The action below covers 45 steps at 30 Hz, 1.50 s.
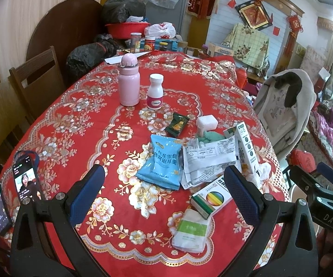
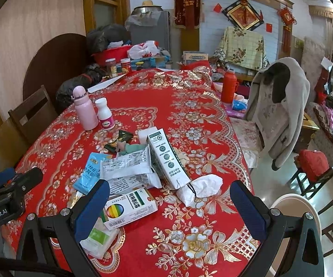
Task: Collect trash
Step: 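Move the left tool toward the small white-green packet and close on it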
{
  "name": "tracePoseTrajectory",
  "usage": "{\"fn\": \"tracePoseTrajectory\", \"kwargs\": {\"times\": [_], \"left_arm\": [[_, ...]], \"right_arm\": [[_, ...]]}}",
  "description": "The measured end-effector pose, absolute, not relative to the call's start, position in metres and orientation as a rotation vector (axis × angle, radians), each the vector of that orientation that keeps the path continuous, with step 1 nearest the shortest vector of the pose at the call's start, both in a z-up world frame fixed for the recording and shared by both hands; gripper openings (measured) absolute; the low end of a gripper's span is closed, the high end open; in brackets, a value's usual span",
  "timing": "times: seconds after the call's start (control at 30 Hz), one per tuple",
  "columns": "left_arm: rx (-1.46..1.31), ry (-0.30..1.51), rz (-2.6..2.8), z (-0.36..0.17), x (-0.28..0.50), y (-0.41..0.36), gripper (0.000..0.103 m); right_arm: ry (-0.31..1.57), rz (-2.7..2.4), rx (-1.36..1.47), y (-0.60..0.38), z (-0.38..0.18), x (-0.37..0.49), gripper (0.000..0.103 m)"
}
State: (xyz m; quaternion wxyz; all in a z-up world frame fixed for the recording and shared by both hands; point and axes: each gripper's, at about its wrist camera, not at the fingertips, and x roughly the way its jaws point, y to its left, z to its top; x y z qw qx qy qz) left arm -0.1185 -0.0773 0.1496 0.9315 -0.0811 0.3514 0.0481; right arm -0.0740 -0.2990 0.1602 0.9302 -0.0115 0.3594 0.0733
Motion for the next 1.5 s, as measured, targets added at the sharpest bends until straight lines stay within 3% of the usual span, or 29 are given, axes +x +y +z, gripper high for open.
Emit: {"fn": "tracePoseTrajectory", "kwargs": {"times": [0.57,1.13,1.2,1.27,1.37,1.5], "left_arm": [[-0.154,0.83,0.063,0.126,-0.115,-0.062,0.102],[-0.041,1.091,-0.11,0.039,-0.101,-0.121,0.102],[-0.019,1.11,-0.124,0.032,-0.098,-0.127,0.097],[-0.009,1.134,-0.138,0.027,-0.095,-0.128,0.073],[-0.027,1.172,-0.181,0.022,-0.093,-0.124,0.048],[-0.028,1.178,-0.195,0.028,-0.089,-0.111,0.034]], "right_arm": [[0.861,0.12,-0.041,-0.316,0.126,-0.059,0.103],[1.015,0.136,-0.06,-0.314,0.079,-0.047,0.103],[1.032,0.14,-0.052,-0.312,0.076,-0.044,0.103],[1.046,0.148,-0.041,-0.31,0.074,-0.043,0.103],[1.047,0.167,-0.026,-0.304,0.074,-0.041,0.103],[1.046,0.181,-0.041,-0.292,0.074,-0.036,0.103]]}}
